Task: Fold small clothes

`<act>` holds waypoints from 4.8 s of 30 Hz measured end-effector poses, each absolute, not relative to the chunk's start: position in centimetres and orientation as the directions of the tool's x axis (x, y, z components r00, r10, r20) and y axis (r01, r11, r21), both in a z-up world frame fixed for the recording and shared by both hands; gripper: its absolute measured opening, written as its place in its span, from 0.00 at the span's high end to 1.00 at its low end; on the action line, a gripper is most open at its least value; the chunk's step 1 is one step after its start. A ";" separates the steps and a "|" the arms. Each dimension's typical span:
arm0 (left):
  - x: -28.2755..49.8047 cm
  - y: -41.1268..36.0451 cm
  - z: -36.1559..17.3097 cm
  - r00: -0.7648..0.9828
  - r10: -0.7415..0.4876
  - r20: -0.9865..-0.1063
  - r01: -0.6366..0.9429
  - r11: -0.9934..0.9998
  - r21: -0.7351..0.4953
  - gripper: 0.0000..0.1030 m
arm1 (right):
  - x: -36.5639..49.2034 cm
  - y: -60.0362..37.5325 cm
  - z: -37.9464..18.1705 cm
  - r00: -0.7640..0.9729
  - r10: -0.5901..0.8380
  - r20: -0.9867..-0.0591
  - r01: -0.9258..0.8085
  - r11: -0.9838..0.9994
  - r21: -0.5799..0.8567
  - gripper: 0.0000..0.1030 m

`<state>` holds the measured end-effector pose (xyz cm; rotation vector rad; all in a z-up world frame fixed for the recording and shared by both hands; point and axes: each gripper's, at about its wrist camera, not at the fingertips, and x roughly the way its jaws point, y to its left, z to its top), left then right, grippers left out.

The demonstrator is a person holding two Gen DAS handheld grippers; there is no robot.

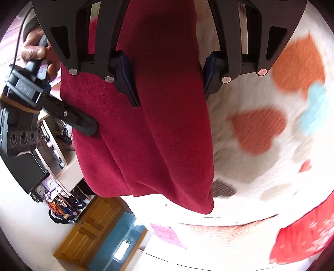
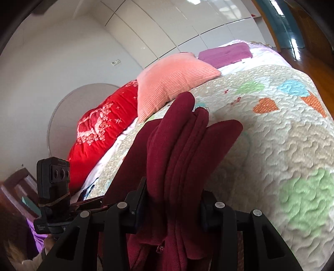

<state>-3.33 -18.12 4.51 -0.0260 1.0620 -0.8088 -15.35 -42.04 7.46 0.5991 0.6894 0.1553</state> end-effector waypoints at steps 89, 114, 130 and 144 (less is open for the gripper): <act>-13.5 -13.8 5.5 0.664 -0.311 -0.680 0.416 0.909 -0.008 0.35 | -23.7 -32.5 7.8 0.754 -0.045 -0.655 0.247 0.943 0.221 0.49; -13.3 -13.9 5.5 0.677 -0.306 -0.669 0.419 0.908 0.008 0.35 | -23.0 -32.5 7.2 0.739 -0.025 -0.673 0.240 0.943 0.229 0.49; -13.2 -14.0 5.2 0.673 -0.305 -0.674 0.414 0.910 0.002 0.35 | -22.8 -32.2 6.9 0.731 -0.019 -0.682 0.241 0.943 0.232 0.49; -13.1 -14.1 5.0 0.681 -0.285 -0.674 0.403 0.915 0.021 0.35 | -22.7 -32.2 6.7 0.729 -0.011 -0.685 0.237 0.942 0.238 0.44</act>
